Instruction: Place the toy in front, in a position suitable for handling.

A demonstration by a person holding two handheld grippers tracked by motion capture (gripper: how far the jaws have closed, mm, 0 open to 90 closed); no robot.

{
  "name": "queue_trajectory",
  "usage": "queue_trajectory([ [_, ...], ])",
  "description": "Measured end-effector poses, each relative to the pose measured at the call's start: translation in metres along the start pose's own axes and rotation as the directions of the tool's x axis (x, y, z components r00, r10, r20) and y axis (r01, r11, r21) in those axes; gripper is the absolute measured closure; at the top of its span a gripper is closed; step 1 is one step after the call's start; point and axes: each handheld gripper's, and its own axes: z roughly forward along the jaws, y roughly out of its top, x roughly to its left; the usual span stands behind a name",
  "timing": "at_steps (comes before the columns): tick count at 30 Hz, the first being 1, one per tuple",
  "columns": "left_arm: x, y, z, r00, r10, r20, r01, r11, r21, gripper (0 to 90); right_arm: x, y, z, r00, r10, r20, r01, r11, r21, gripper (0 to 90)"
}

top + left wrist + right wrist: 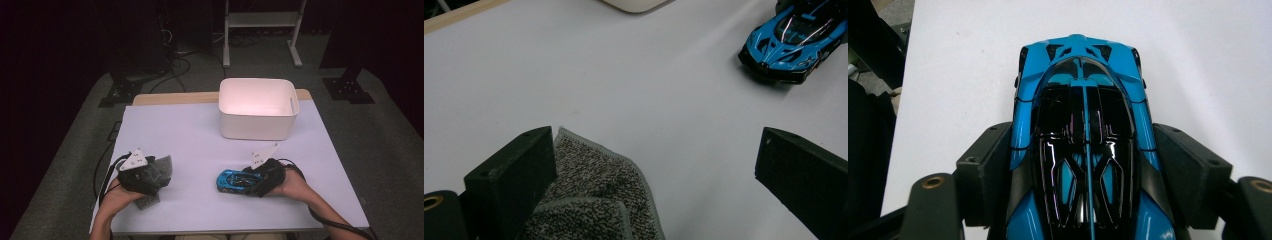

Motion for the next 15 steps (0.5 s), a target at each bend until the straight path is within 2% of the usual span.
queue_trajectory([
  [5, 0.000, 0.000, 0.000, 1.0000, 0.004, 0.000, -0.004, 1.0000, 0.002, 2.2, 0.001, -0.008, 0.008, 0.9999, -0.010, 0.008, 0.010, 1.000, 0.012, 26.2],
  [7, 0.000, 0.000, 0.000, 1.0000, 0.004, 0.001, -0.004, 1.0000, 0.002, 2.2, 0.002, -0.010, 0.008, 0.9999, -0.013, 0.010, 0.013, 1.000, -0.001, 26.1],
  [11, 0.001, -0.001, 0.000, 1.0000, 0.004, -0.001, -0.004, 1.0000, 0.004, 2.3, 0.004, -0.012, 0.013, 0.9989, -0.039, 0.025, 0.038, 0.998, 0.045, 24.0],
  [13, 0.001, -0.001, -0.001, 1.0000, 0.006, -0.005, -0.006, 1.0000, 0.007, 2.3, 0.004, -0.013, 0.015, 0.9991, -0.036, 0.024, 0.035, 0.999, 0.041, 22.8],
  [15, 0.001, -0.001, -0.002, 0.9999, 0.005, -0.009, -0.005, 1.0000, 0.006, 2.3, 0.002, -0.013, 0.015, 1.0000, -0.008, 0.006, 0.007, 1.000, 0.030, 21.2],
])
